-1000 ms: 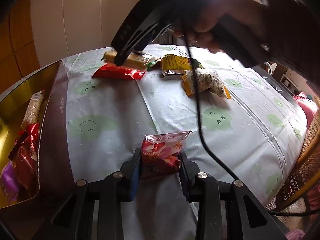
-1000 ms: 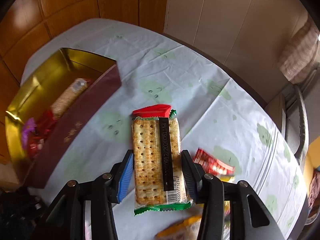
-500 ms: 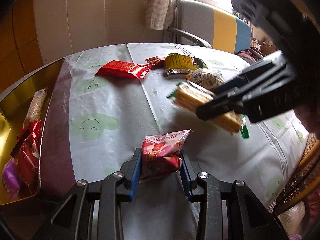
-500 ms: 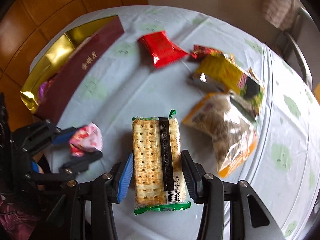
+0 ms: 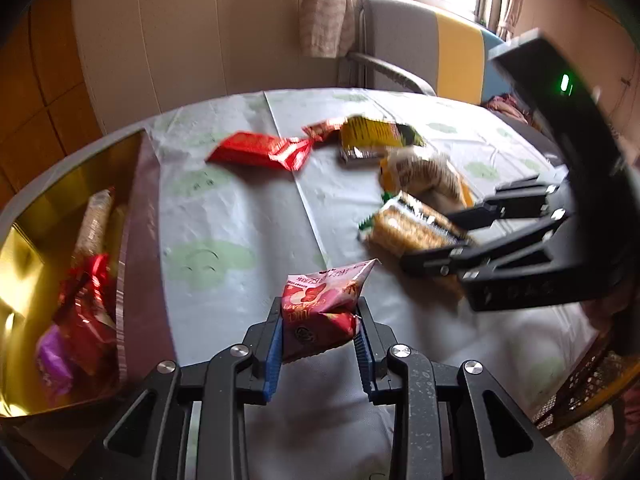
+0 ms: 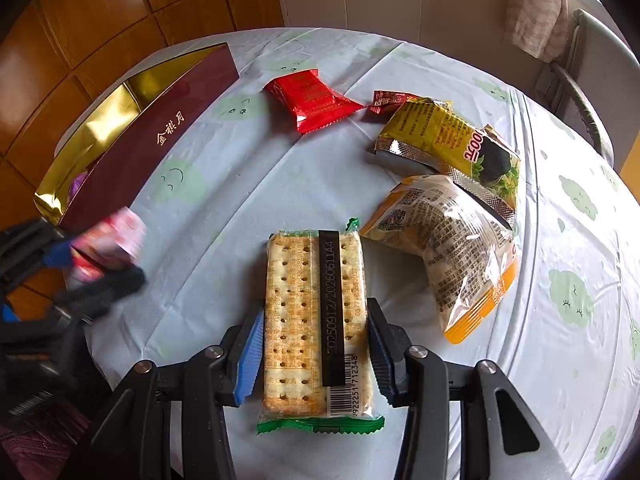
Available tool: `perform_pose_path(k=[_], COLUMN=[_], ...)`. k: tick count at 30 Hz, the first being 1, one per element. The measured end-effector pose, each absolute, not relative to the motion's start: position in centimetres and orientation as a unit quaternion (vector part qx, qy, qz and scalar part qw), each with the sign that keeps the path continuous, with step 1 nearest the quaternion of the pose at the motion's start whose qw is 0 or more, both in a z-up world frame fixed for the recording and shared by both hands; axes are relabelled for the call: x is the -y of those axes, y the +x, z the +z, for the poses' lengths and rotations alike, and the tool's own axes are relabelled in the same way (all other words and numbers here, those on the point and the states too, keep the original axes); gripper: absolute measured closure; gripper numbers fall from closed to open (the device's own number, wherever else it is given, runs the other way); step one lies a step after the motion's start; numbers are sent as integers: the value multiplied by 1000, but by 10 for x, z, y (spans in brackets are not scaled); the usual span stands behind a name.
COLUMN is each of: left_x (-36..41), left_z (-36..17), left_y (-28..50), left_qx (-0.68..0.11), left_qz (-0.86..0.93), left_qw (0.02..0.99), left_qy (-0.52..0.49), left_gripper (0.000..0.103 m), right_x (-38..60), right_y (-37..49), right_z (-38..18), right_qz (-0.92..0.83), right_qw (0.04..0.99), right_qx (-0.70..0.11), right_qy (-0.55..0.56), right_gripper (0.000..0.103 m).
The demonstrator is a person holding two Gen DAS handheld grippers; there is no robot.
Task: Organize snacks
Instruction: 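Lift the pink packet with the left gripper while the right gripper grasps the cracker pack, then carry the pink packet over the gold box and release it with the left gripper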
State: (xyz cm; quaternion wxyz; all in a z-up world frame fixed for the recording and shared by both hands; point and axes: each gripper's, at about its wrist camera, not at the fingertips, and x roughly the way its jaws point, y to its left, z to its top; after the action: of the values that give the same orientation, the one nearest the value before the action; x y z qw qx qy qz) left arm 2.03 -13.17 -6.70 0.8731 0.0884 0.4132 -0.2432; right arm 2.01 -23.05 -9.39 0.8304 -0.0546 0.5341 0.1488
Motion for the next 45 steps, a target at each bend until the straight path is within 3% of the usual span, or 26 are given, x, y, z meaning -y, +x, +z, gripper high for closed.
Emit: perform_pose_path(k=[9, 19, 37, 45], left_x=[92, 30, -1, -38], left_z=[-1, 25, 18, -8], left_y=[22, 31, 36, 69], left_qx=[-352, -322, -326, -407], left_qz=[-144, -25, 17, -1], left_qw=[922, 944, 944, 913], left_qy=[73, 66, 50, -27], left_gripper=[71, 71, 71, 71], right_x=[231, 231, 228, 227], right_y=[11, 5, 2, 1], right_z=[-92, -91, -91, -91], right_qz=[146, 136, 114, 111], right_qw=[840, 850, 856, 858], right_qx=[-518, -505, -501, -499], right_qy=[-62, -61, -55, -52], right_gripper=[55, 55, 55, 55])
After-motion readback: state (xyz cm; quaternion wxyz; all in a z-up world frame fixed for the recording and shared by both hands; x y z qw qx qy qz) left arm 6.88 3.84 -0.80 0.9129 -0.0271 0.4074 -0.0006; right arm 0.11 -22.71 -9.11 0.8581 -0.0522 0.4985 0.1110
